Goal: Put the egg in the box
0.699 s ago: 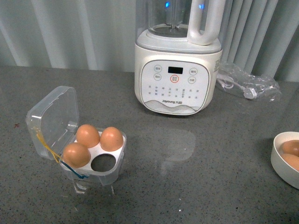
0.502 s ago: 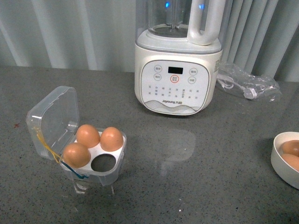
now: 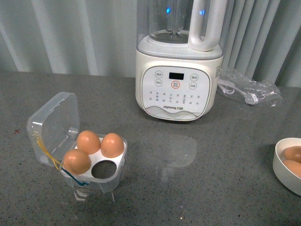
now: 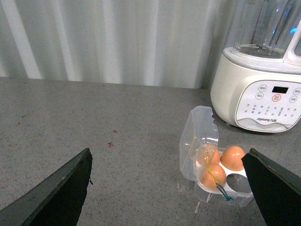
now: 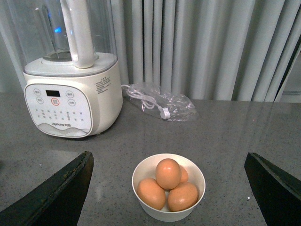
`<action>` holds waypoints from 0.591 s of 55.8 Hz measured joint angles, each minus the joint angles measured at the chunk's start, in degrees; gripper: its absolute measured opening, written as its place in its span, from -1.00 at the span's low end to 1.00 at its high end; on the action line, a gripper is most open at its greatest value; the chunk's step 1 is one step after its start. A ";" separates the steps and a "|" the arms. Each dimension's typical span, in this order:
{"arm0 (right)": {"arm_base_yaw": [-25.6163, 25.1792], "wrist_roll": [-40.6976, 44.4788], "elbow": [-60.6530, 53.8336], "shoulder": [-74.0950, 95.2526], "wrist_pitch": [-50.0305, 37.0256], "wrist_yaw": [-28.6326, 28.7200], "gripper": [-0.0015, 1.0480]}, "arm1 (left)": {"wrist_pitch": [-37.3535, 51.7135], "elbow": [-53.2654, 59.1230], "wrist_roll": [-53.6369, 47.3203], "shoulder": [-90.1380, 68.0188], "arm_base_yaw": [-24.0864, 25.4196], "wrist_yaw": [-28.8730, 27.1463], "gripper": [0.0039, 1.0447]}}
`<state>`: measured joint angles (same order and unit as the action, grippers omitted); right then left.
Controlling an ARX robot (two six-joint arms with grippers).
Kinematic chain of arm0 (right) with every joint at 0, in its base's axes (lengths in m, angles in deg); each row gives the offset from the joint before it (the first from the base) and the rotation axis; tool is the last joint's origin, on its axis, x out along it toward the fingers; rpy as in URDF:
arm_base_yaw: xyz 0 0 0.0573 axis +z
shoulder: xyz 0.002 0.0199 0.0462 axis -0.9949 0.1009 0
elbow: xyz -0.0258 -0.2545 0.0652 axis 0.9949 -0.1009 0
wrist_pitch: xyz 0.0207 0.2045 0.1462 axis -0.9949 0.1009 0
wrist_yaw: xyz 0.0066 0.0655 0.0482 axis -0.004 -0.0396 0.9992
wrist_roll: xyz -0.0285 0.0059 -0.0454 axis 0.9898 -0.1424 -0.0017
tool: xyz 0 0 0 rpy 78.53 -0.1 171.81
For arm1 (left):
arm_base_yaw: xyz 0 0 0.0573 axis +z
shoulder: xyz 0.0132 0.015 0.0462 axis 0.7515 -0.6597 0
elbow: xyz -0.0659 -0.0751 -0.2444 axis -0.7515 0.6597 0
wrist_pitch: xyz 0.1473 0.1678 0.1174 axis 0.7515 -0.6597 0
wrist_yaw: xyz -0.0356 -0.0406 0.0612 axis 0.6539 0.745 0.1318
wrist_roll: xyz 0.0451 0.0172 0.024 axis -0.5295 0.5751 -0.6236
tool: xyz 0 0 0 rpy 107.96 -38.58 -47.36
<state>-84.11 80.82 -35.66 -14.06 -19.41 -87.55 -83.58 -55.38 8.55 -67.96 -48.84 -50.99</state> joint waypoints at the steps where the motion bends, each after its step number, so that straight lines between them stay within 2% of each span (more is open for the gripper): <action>1: 0.00 -0.02 0.00 0.00 0.00 0.00 0.86 | 0.00 0.00 0.00 -0.02 0.00 0.00 0.87; 33: 0.00 -0.02 0.00 0.00 0.00 0.00 0.86 | 0.00 0.00 0.00 0.00 0.00 0.00 0.87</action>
<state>-84.11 80.80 -35.66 -14.06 -19.41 -87.55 -83.58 -55.38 8.55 -67.96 -48.84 -50.99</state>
